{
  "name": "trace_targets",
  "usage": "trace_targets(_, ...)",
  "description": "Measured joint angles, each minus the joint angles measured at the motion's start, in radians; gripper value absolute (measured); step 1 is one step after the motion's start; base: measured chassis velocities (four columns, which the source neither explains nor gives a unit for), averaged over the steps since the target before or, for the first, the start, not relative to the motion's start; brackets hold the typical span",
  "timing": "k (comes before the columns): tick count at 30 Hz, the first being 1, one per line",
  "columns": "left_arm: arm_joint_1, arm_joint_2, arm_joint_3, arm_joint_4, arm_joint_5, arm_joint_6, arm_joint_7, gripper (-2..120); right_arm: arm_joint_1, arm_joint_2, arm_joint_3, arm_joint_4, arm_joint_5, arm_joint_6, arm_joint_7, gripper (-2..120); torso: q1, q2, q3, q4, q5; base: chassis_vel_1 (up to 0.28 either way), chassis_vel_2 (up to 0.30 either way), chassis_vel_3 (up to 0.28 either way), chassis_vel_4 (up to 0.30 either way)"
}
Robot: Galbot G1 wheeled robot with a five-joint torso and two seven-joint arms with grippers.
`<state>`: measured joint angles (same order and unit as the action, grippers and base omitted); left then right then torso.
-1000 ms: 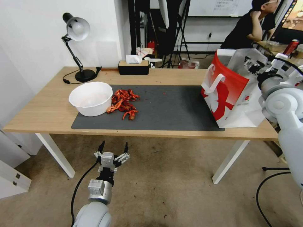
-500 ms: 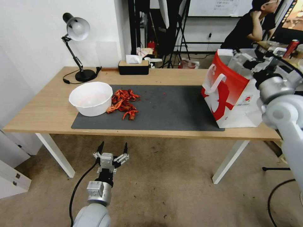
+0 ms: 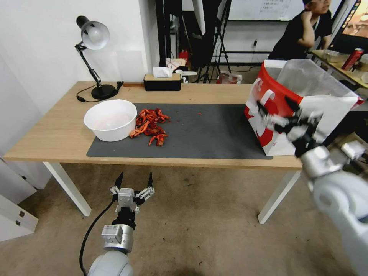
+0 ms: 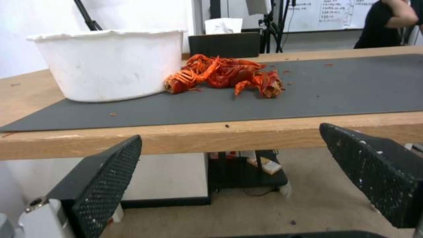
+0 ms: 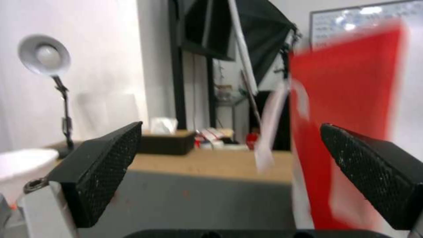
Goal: Close the takeout container lid, then place the container into the takeout bag.
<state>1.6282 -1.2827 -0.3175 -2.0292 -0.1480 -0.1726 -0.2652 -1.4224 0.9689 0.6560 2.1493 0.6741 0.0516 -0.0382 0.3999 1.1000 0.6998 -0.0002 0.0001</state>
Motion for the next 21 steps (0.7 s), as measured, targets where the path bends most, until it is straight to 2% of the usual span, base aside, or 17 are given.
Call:
trace_targets(7, 0.0, 0.005, 0.001, 0.011, -0.007, -0.013, 0.005, 100, -0.218, 0.126, 0.009, -0.015, -0.151, 0.144, -0.01, 100, 0.0, 0.0, 0.0, -0.0001, -0.0004, 0.0, 0.0, 0.0, 0.0)
trace_targets(11, 0.007, -0.004, 0.002, 0.013, -0.007, -0.02, 0.016, 100, -0.273, 0.165, -0.001, -0.039, -0.179, 0.193, -0.011, 100, 0.0, 0.0, 0.0, 0.0, -0.0003, 0.0, 0.0, 0.0, 0.0)
trace_targets(21, 0.027, -0.025, -0.003, 0.013, -0.001, -0.052, 0.037, 100, -0.301, 0.226, -0.051, -0.099, -0.236, 0.253, 0.006, 100, 0.0, 0.0, 0.0, 0.0002, -0.0001, 0.0, 0.0, 0.0, 0.0)
